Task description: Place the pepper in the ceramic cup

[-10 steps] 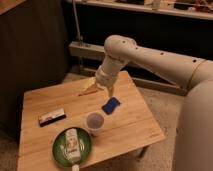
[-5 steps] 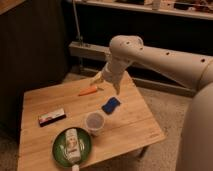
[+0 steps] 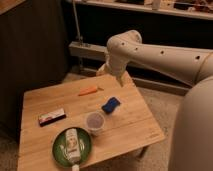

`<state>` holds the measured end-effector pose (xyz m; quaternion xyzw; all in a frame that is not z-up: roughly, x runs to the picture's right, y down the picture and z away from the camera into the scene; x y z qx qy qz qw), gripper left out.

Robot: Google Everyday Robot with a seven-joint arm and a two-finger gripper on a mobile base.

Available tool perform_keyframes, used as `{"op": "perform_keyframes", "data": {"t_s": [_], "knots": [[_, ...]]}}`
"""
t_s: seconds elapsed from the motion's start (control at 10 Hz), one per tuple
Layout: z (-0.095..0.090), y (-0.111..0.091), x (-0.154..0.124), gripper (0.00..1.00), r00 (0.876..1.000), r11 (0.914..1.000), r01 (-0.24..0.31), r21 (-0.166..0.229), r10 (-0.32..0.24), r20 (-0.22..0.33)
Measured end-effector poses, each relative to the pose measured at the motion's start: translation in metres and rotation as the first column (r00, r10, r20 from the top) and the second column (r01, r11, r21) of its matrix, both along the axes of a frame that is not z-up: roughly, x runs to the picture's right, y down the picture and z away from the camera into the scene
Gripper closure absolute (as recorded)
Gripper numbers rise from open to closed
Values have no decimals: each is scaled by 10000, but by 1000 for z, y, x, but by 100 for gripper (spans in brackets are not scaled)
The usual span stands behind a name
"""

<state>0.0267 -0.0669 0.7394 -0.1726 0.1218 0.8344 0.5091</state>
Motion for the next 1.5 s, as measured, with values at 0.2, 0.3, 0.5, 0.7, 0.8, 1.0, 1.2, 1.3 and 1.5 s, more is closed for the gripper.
{"op": "perform_keyframes", "data": {"t_s": [0.2,0.3,0.5,0.7,0.8,1.0,1.2,1.3,1.5], "knots": [[22,-26,4,20,9991,9995,-272,137,276,-335],[35,-39,2,20,9989,9990,-409,182,414,-238],[67,-61,6,20,9921,9926,-1112,485,1080,643],[97,-71,-10,20,9809,9876,-1474,545,1388,1366],[115,-72,-23,20,9785,9888,-1458,326,1393,1518],[143,-70,-31,20,9784,9901,-1402,-89,1399,1522],[173,-63,-51,20,9802,9900,-1200,-736,1299,1496],[182,-58,-49,20,9804,9882,-1203,-946,1332,1449],[202,-45,-52,20,9806,9814,-1178,-1519,1391,1381]]}}
